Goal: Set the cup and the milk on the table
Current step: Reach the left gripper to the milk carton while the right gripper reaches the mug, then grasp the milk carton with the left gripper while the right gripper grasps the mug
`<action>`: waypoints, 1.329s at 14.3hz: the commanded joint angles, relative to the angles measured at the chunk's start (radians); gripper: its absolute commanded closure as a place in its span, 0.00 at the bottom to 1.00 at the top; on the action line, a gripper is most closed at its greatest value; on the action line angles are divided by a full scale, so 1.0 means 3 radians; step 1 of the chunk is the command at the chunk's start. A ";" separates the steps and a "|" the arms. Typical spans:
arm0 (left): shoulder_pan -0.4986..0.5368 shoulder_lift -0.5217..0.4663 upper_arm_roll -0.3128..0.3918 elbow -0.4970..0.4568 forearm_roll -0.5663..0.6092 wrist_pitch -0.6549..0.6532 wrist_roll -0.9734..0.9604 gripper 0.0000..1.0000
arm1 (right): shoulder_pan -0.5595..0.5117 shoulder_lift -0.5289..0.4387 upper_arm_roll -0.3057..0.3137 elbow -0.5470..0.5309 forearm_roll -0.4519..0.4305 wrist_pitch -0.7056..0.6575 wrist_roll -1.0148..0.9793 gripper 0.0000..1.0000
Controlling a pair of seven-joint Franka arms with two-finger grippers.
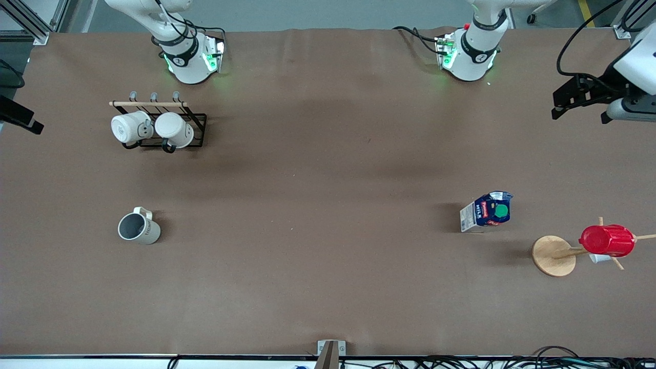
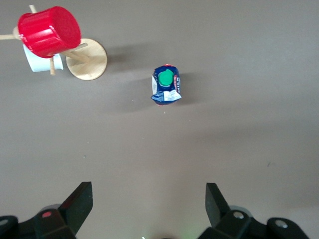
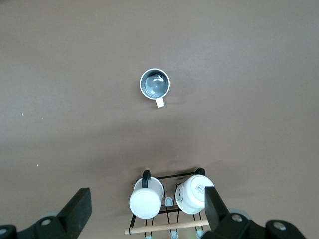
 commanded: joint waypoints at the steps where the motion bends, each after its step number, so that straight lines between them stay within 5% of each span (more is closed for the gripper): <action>1: 0.0005 0.0003 -0.0017 0.0038 0.0072 0.0009 -0.0006 0.00 | -0.0021 -0.0020 0.0003 0.0014 0.0003 -0.0030 -0.0031 0.00; 7: -0.0031 0.0422 -0.0073 0.0156 0.0190 0.0121 -0.0031 0.00 | -0.0021 -0.0020 0.0003 0.0014 0.0008 -0.0035 -0.0026 0.00; 11: 0.0005 0.0566 -0.0073 -0.0298 0.0185 0.0871 -0.0077 0.00 | -0.0082 0.0184 -0.0002 -0.0022 0.0024 0.0052 -0.0047 0.00; 19: 0.0046 0.1077 -0.0073 -0.0682 0.0149 0.1721 -0.0154 0.00 | -0.0220 0.1257 -0.0013 -0.0502 -0.0017 0.1696 -0.0752 0.00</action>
